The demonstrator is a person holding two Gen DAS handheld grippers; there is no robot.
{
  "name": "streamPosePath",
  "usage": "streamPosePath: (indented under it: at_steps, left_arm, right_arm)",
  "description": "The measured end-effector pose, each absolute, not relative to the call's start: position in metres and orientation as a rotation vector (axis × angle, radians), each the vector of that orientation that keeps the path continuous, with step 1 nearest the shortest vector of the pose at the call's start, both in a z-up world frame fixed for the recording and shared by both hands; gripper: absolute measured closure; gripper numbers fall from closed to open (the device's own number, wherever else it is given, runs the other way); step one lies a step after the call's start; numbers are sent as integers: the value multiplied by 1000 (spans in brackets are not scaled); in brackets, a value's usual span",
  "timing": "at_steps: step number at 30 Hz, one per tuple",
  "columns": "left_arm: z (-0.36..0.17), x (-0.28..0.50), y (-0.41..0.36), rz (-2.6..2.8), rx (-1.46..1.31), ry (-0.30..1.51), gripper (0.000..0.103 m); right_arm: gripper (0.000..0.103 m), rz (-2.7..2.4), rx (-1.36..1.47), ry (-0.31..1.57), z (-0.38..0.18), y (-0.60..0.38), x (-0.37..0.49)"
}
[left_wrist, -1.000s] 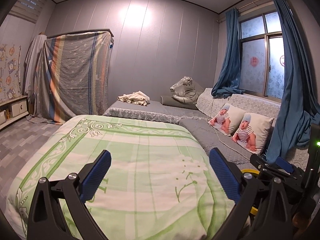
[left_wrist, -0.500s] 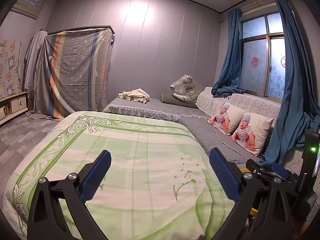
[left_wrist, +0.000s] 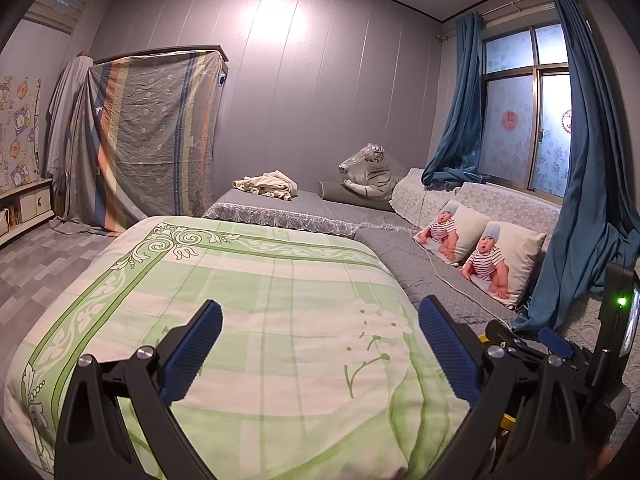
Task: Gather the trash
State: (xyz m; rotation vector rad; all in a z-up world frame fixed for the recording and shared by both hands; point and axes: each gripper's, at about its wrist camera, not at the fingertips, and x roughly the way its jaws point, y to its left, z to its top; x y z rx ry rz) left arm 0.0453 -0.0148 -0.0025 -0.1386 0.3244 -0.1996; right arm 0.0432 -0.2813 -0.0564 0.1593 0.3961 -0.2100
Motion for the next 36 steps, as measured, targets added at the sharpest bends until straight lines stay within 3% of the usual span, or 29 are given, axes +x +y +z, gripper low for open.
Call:
streamPosePath:
  at_steps: [36]
  left_arm:
    - [-9,51,-17,-217,-142,349,8]
  right_arm:
    - [8,-220,183,427,-63,-286,47]
